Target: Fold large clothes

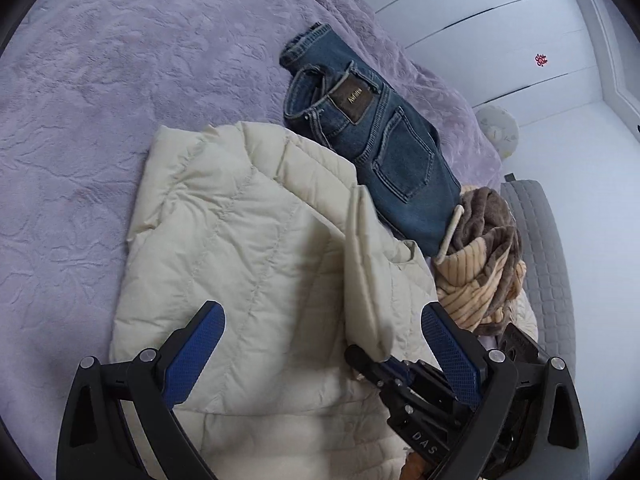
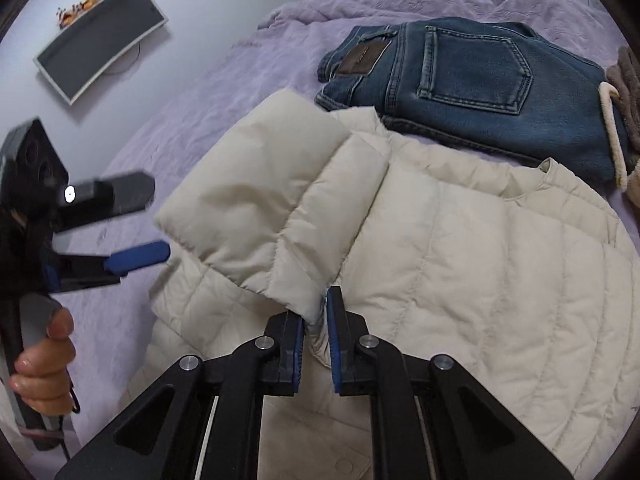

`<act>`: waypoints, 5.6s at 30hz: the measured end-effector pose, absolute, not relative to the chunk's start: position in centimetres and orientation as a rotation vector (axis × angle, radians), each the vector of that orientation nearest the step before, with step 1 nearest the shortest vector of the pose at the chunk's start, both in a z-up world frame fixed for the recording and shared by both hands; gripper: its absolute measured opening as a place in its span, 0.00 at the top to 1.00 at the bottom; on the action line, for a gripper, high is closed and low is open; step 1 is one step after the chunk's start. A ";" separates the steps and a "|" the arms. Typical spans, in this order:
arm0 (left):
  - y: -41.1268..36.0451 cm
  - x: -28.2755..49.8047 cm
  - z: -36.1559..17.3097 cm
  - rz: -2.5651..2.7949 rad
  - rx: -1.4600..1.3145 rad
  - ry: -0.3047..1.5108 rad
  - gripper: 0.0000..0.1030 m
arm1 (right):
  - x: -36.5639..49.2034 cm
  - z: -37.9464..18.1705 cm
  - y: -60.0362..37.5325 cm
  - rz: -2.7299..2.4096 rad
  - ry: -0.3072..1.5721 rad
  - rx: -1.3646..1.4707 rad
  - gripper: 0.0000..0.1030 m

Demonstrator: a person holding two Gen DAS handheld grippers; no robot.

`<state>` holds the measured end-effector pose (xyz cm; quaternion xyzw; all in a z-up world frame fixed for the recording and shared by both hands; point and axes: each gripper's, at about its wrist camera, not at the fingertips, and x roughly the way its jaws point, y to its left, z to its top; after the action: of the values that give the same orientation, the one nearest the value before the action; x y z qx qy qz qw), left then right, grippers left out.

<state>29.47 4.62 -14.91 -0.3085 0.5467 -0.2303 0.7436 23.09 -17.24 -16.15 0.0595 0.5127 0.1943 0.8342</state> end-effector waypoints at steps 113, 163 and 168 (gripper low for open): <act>5.4 26.0 -13.3 -0.281 -0.186 1.151 0.62 | 16.0 -21.7 -38.5 -0.108 1.131 0.417 0.86; 2.7 12.3 -9.1 -0.111 0.094 1.191 0.00 | 4.6 -15.5 -35.9 0.002 1.169 0.645 0.21; 2.7 10.4 -8.1 -0.097 0.091 1.205 0.00 | 3.5 -14.7 -35.3 0.033 1.173 0.642 0.16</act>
<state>10.40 2.67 -8.06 0.0425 0.5662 -0.0454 0.8219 3.52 -35.30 -14.66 0.2977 0.5436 0.0154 0.7846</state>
